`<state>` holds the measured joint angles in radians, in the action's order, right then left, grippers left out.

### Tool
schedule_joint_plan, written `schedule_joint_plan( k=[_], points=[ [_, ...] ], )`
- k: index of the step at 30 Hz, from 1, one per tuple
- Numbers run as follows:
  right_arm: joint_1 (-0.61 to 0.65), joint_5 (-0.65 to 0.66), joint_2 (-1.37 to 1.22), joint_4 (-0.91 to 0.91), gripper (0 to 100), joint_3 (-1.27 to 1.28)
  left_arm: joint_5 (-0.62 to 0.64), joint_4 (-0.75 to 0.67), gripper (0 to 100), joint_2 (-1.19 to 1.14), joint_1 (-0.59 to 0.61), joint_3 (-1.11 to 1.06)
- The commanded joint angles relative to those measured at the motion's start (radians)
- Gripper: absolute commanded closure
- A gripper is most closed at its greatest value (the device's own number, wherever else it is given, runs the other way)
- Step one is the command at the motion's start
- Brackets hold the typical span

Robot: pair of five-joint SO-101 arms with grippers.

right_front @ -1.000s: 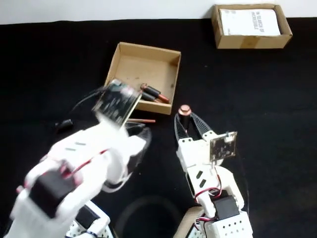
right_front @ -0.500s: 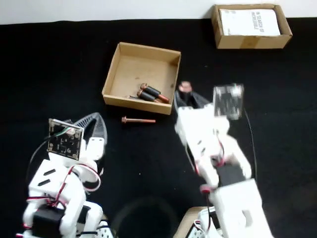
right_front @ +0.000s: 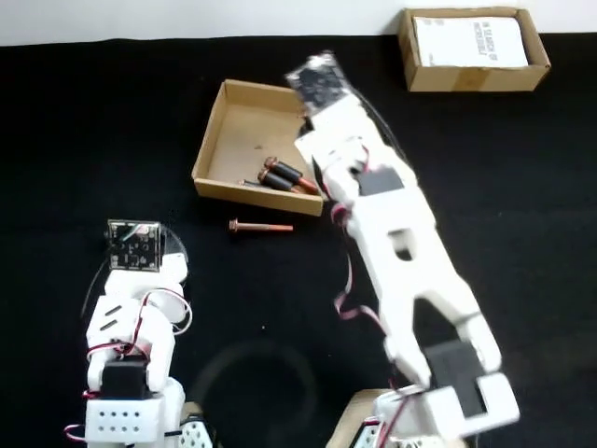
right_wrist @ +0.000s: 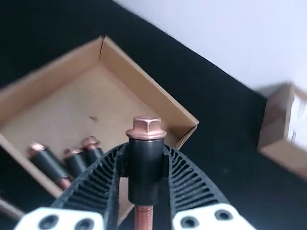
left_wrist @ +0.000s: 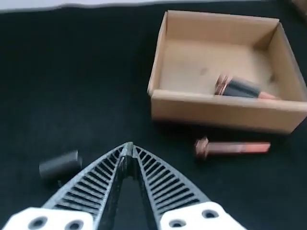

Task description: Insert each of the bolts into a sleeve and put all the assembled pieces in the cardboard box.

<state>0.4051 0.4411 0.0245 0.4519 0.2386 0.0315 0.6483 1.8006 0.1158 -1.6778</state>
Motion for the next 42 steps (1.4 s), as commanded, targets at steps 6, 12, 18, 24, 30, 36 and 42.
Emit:
schedule_joint_plan(
  k=[6, 12, 18, 24, 30, 36, 42],
  points=[
    [0.047, 0.230, -0.315, 0.001, 99.1, -0.271, 0.235, -0.003, 99, 0.007, 0.053, -0.019],
    [0.064, 0.345, -0.507, -0.002, 99.1, -0.403, 0.259, 0.127, 99, 0.010, 0.054, -0.019],
    [0.077, 0.422, -0.636, 0.001, 99.1, -0.481, 0.261, 0.147, 99, 0.013, 0.053, -0.019],
    [0.116, 0.431, -0.648, 0.002, 98.8, -0.484, 0.259, 0.149, 99, 0.013, 0.053, -0.019],
    [0.130, 0.430, -0.647, 0.005, 86.6, -0.486, 0.259, 0.150, 99, 0.013, 0.053, -0.019],
    [0.147, 0.428, -0.644, 0.211, 85.0, -0.598, 0.259, 0.172, 99, 0.013, 0.053, -0.019],
    [0.217, 0.241, -0.645, 0.541, 85.0, -0.891, 0.259, 0.219, 99, 0.013, 0.058, -0.019]
  ],
)
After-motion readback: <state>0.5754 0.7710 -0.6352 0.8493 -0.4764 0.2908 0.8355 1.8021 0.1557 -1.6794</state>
